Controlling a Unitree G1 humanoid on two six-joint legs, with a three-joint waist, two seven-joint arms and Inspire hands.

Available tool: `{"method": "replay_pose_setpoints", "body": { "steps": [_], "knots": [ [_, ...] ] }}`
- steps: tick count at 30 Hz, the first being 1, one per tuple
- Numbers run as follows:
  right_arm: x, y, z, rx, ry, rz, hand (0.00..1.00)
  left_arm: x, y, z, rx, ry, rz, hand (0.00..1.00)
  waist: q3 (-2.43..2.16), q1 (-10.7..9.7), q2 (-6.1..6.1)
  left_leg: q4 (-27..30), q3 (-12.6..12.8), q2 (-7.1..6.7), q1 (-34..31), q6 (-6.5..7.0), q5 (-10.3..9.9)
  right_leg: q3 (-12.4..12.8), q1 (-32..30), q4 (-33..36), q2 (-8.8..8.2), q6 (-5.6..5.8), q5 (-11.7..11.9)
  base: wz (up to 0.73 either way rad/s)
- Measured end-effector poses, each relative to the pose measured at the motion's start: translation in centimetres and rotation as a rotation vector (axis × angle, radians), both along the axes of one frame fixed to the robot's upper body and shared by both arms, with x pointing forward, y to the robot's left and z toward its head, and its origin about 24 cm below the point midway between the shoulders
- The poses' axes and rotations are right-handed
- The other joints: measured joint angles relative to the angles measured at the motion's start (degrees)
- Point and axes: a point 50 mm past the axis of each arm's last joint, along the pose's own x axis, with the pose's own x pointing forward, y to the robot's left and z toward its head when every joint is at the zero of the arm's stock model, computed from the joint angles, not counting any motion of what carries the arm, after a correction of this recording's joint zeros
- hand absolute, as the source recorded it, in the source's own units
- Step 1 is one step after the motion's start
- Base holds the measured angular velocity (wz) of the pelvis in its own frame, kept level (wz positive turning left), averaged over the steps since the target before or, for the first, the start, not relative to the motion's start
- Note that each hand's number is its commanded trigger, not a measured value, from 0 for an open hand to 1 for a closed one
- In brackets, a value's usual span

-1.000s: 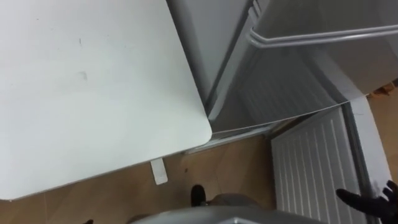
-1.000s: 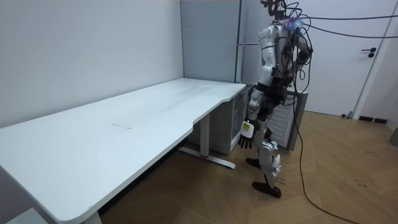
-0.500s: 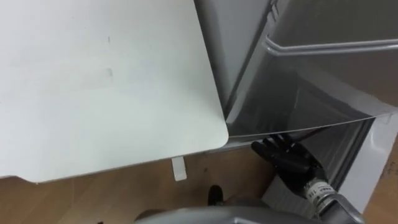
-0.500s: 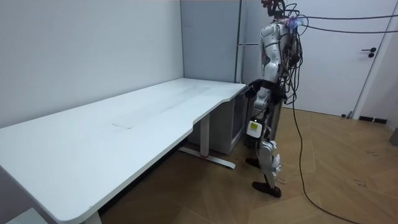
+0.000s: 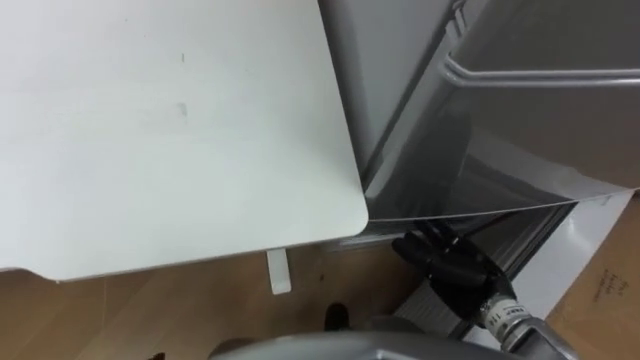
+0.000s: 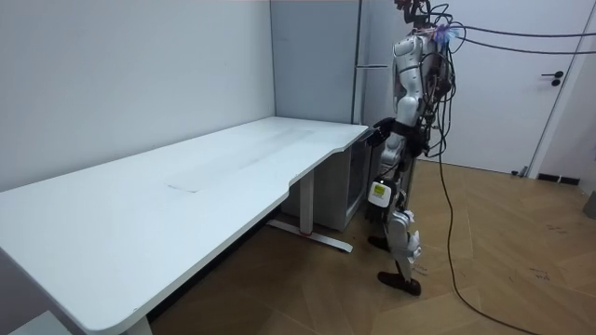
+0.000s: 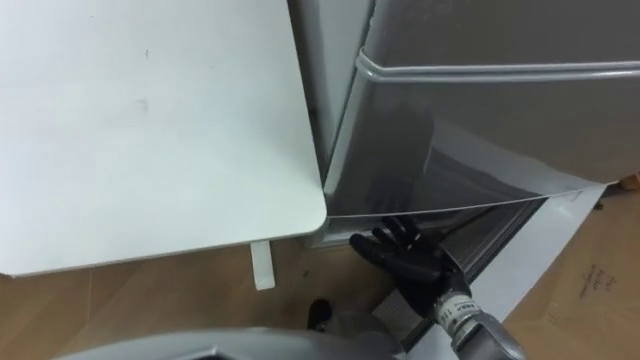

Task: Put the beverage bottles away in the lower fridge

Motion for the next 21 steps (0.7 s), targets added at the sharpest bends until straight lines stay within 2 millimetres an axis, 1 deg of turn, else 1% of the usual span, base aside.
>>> {"method": "replay_pose_setpoints", "body": {
  "steps": [1, 2, 3, 4, 6, 7, 8, 9, 10, 11, 12, 13, 14, 15, 16, 17, 18, 19, 20, 21],
  "knots": [
    [0.1, -0.1, 0.2, -0.012, -0.003, 0.024, 0.0, 0.1, 0.0, 0.0, -0.003, -0.004, 0.003, 0.0, -0.05, 0.08, -0.21, 0.0, 0.0, 0.0, 0.0, 0.0, 0.0, 0.01, -0.01, 0.04, 0.0, -0.01, 0.01, 0.0],
    [0.3, -0.4, 0.6, -0.049, -0.011, 0.077, 0.0, 0.3, 0.0, 0.0, -0.003, -0.01, -0.006, 0.0, 0.17, 0.22, -0.37, 0.0, 0.01, -0.07, 0.0, 0.02, 0.04, 0.07, -0.17, 0.33, -0.04, -0.06, -0.03, 0.0],
    [0.7, -0.6, 1.3, -0.083, -0.015, 0.132, 0.0, 0.5, 0.2, 0.1, 0.0, -0.026, 0.003, 0.0, 0.51, 0.31, -0.64, -0.03, 0.13, -0.15, 0.0, -0.02, 0.12, 0.32, -0.54, 0.94, -0.04, -0.13, -0.18, -0.03],
    [0.9, -0.8, 1.6, -0.099, -0.015, 0.157, 0.0, 0.6, 0.4, 0.1, 0.004, -0.031, 0.003, 0.0, 0.62, 0.33, -0.79, -0.03, 0.18, -0.15, 0.0, -0.05, 0.15, 0.35, -0.58, 1.0, -0.03, -0.14, -0.18, 0.0],
    [1.7, -1.5, 3.4, -0.216, -0.015, 0.301, 0.0, 1.0, 0.7, 0.2, 0.009, -0.056, 0.021, 0.0, 1.08, 0.25, -1.57, -0.02, 0.28, -0.18, 0.02, -0.05, 0.23, 0.53, -0.62, 1.14, -0.04, -0.15, -0.18, 0.0],
    [2.0, -1.8, 4.1, -0.256, -0.015, 0.348, 0.0, 1.0, 0.8, 0.2, 0.012, -0.064, 0.027, 0.0, 1.16, 0.18, -1.75, -0.01, 0.39, -0.21, 0.02, -0.03, 0.24, 0.63, -0.64, 1.15, -0.04, -0.15, -0.17, -0.05],
    [2.8, -2.4, 6.2, -0.315, -0.056, 0.447, 0.0, 0.5, 1.3, 0.3, 0.022, -0.072, 0.066, 0.0, 1.25, -0.56, -2.1, -0.02, 0.59, -0.3, 0.17, 0.04, 0.28, 0.95, -0.64, 1.26, -0.04, -0.14, -0.17, -0.06],
    [4.2, -3.3, 9.1, -0.394, -0.131, 0.555, 0.0, 0.0, 2.0, 0.4, 0.041, -0.077, 0.117, 0.0, 1.38, -1.67, -2.72, 0.02, 1.04, -0.43, 0.31, 0.14, 0.4, 1.66, -0.83, 1.78, -0.03, -0.04, -0.24, -0.12],
    [5.2, -3.7, 10.5, -0.441, -0.181, 0.587, 0.0, -0.5, 2.4, 0.5, 0.054, -0.069, 0.141, 0.0, 1.52, -2.32, -3.36, 0.07, 1.38, -0.53, 0.46, 0.13, 0.43, 2.08, -1.04, 2.11, -0.01, -0.03, -0.25, -0.25],
    [7.4, -4.4, 13.4, -0.537, -0.281, 0.607, 0.0, -1.1, 2.9, 0.6, 0.077, -0.063, 0.187, 0.0, 1.71, -3.68, -4.37, 0.21, 2.37, -0.62, 0.59, 0.15, 0.46, 2.88, -1.35, 2.45, 0.09, 0.0, -0.19, -0.31],
    [8.4, -5.1, 15.9, -0.588, -0.354, 0.609, 0.0, -1.3, 3.1, 0.7, 0.096, -0.065, 0.215, 0.0, 1.63, -4.93, -4.84, 0.24, 2.76, -0.69, 0.53, 0.22, 0.47, 3.06, -1.29, 1.84, 0.08, 0.08, 0.13, -0.26],
    [8.6, -5.2, 16.6, -0.607, -0.384, 0.605, 0.0, -1.4, 3.2, 0.7, 0.099, -0.069, 0.228, 0.0, 1.73, -5.64, -4.61, 0.24, 2.78, -0.69, 0.38, 0.27, 0.51, 3.0, -1.21, 1.38, 0.07, 0.13, 0.44, -0.1],
    [8.9, -5.3, 18.0, -0.631, -0.442, 0.582, 0.0, -1.5, 3.2, 0.7, 0.104, -0.08, 0.261, 0.0, 1.27, -7.31, -5.08, 0.3, 2.78, -0.76, 0.0, 0.45, 0.61, 3.02, -1.11, 0.63, -0.02, 0.21, 1.07, -0.05],
    [9.1, -5.4, 19.8, -0.688, -0.519, 0.562, 0.0, -1.7, 2.9, 0.6, 0.104, -0.087, 0.287, 0.0, 1.36, -8.65, -4.47, 0.3, 3.09, -0.88, 0.02, 0.58, 0.67, 3.48, -1.12, 0.66, -0.05, 0.33, 1.21, -0.08],
    [9.2, -5.5, 20.9, -0.727, -0.557, 0.553, 0.0, -1.8, 2.8, 0.6, 0.103, -0.086, 0.294, 0.0, 1.17, -9.16, -4.25, 0.3, 3.37, -0.91, 0.13, 0.63, 0.65, 3.71, -1.15, 0.69, -0.03, 0.38, 1.26, -0.17],
    [9.2, -5.8, 22.8, -0.78, -0.628, 0.519, 0.0, -2.1, 2.6, 0.6, 0.105, -0.09, 0.314, 0.0, 0.83, -9.8, -3.65, 0.27, 4.01, -0.95, 0.2, 0.67, 0.63, 4.35, -1.41, 0.84, 0.09, 0.46, 1.31, -0.14],
    [9.3, -6.6, 24.7, -0.842, -0.706, 0.451, 0.0, -2.3, 2.7, 0.6, 0.113, -0.091, 0.334, 0.0, 0.42, -10.62, -3.2, 0.13, 4.05, -1.07, 0.2, 0.75, 0.69, 4.85, -1.54, 0.89, 0.2, 0.54, 1.31, -0.12],
    [9.2, -7.1, 25.6, -0.879, -0.747, 0.394, 0.0, -2.4, 2.8, 0.6, 0.122, -0.092, 0.34, 0.0, 0.16, -10.73, -3.02, 0.08, 4.12, -1.08, 0.26, 0.74, 0.7, 5.01, -1.58, 0.88, 0.29, 0.55, 1.31, -0.11],
    [9.0, -8.2, 27.2, -0.955, -0.814, 0.27, 0.0, -2.7, 2.9, 0.8, 0.139, -0.092, 0.348, 0.0, -0.12, -10.71, -2.98, -0.17, 4.46, -1.07, 0.74, 0.7, 0.71, 5.49, -1.47, 0.91, 0.56, 0.53, 1.32, -0.2],
    [8.8, -9.2, 28.5, -1.019, -0.881, 0.132, 0.0, -3.2, 3.0, 0.9, 0.152, -0.085, 0.349, 0.0, -0.21, -10.79, -3.28, -0.49, 4.98, -0.95, 1.35, 0.64, 0.73, 5.89, -1.23, 0.89, 0.85, 0.47, 1.36, -0.2]
  ]
}}
